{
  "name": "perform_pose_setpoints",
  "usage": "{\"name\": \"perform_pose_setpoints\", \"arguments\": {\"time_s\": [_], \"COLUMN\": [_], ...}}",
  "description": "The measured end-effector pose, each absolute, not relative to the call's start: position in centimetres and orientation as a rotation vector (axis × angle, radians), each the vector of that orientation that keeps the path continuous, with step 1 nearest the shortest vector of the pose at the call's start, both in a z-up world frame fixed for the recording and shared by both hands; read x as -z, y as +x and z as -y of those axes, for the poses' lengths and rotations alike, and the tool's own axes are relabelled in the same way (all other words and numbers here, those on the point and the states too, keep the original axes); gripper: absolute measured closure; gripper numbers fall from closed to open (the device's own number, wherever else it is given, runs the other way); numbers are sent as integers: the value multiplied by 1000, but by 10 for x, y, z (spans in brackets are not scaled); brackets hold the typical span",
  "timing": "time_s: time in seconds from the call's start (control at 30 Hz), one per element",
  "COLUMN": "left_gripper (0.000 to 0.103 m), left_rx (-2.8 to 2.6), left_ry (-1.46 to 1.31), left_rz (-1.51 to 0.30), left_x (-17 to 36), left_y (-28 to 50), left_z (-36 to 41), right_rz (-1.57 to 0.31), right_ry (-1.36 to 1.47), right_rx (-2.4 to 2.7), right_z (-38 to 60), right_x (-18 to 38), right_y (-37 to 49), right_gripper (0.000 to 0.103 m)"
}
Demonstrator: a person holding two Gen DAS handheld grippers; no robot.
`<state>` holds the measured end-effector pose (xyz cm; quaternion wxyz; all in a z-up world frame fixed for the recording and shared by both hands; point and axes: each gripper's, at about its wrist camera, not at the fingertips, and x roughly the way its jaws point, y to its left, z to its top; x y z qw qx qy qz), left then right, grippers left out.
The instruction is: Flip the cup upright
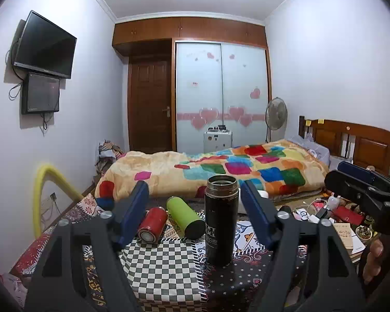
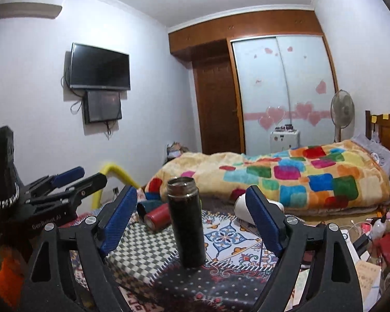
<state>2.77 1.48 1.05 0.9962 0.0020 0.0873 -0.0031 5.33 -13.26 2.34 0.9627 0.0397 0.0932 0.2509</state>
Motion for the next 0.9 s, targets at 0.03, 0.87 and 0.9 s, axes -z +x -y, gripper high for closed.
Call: {"name": "perform_pose_setpoints", "arguments": {"time_s": [0.03,0.87,0.9], "left_gripper": [21,0,0], "left_rx": [7,-22,-25], "left_ry": [2,-46,-46], "left_rz": [-167,-130,-130], "left_x": [-12,-6,-5], "left_y": [23,-23,-22], "left_z": [-15,-26,-26], "right_rz": [-184,-130,-130], "right_ry": [82,52,52], "right_rx": [-502,-317,-318], "right_z": [132,123,122], "right_x": [-24,-21,-21], "right_y": [50,0,-1], "right_gripper": [19,0,0]}}
